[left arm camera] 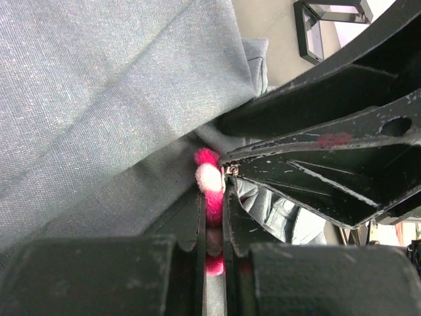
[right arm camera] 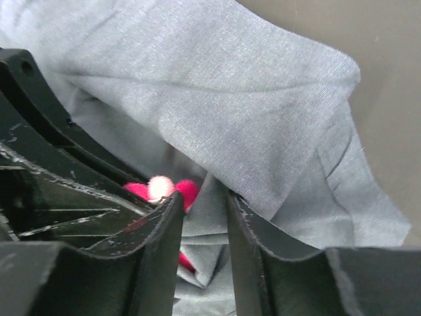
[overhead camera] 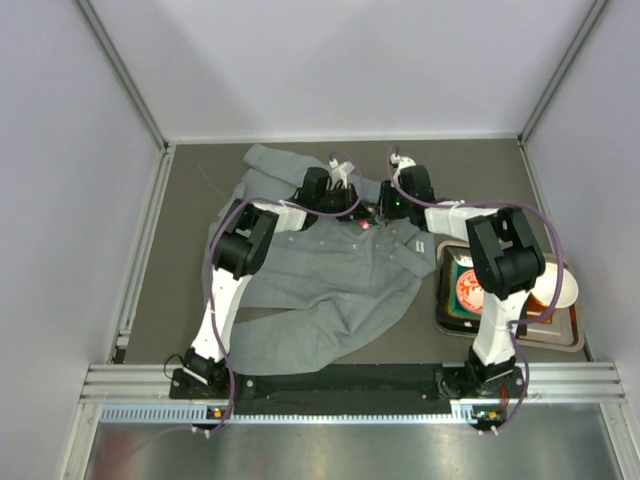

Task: Remove the brooch from the garment
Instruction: Open the brooch with the flattened clothing.

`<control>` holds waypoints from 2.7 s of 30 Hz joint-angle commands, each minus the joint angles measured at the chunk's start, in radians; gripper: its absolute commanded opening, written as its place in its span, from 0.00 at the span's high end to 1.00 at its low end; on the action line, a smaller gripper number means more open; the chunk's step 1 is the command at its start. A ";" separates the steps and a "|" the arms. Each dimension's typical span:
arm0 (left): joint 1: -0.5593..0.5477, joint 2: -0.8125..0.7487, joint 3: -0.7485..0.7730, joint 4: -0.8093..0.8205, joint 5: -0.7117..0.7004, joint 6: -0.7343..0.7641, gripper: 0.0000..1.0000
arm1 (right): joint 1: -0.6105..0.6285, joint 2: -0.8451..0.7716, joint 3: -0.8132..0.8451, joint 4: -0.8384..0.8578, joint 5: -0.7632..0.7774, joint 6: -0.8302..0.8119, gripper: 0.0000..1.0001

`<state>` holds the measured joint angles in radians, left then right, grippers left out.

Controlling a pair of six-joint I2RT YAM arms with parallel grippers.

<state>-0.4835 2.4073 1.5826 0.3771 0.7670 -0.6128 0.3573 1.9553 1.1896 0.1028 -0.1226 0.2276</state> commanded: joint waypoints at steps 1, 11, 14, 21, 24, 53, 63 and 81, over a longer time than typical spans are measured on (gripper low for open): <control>-0.038 -0.008 -0.052 0.000 -0.015 -0.007 1.00 | -0.037 -0.078 -0.080 0.213 -0.150 0.217 0.70; -0.026 -0.062 -0.105 0.058 -0.101 -0.008 1.00 | -0.100 -0.104 -0.130 0.327 -0.163 0.234 0.60; -0.010 -0.068 -0.122 0.121 -0.095 -0.047 1.00 | -0.101 -0.134 -0.174 0.386 -0.181 0.228 0.60; 0.006 -0.060 -0.111 0.154 -0.090 -0.085 1.00 | -0.100 -0.067 -0.160 0.451 -0.310 0.285 0.83; 0.011 -0.063 -0.111 0.164 -0.095 -0.091 1.00 | -0.100 -0.052 -0.153 0.440 -0.324 0.288 0.86; 0.022 -0.062 -0.136 0.278 -0.058 -0.137 1.00 | -0.100 0.082 -0.078 0.406 -0.419 0.389 0.89; 0.020 -0.073 -0.159 0.315 -0.078 -0.097 1.00 | -0.153 0.146 -0.105 0.544 -0.543 0.590 0.96; 0.008 -0.074 -0.154 0.301 -0.110 -0.062 1.00 | -0.176 0.183 -0.117 0.626 -0.614 0.673 0.89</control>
<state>-0.4702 2.3718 1.4277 0.6365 0.6724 -0.7094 0.1810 2.1384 1.0733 0.6689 -0.7094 0.8948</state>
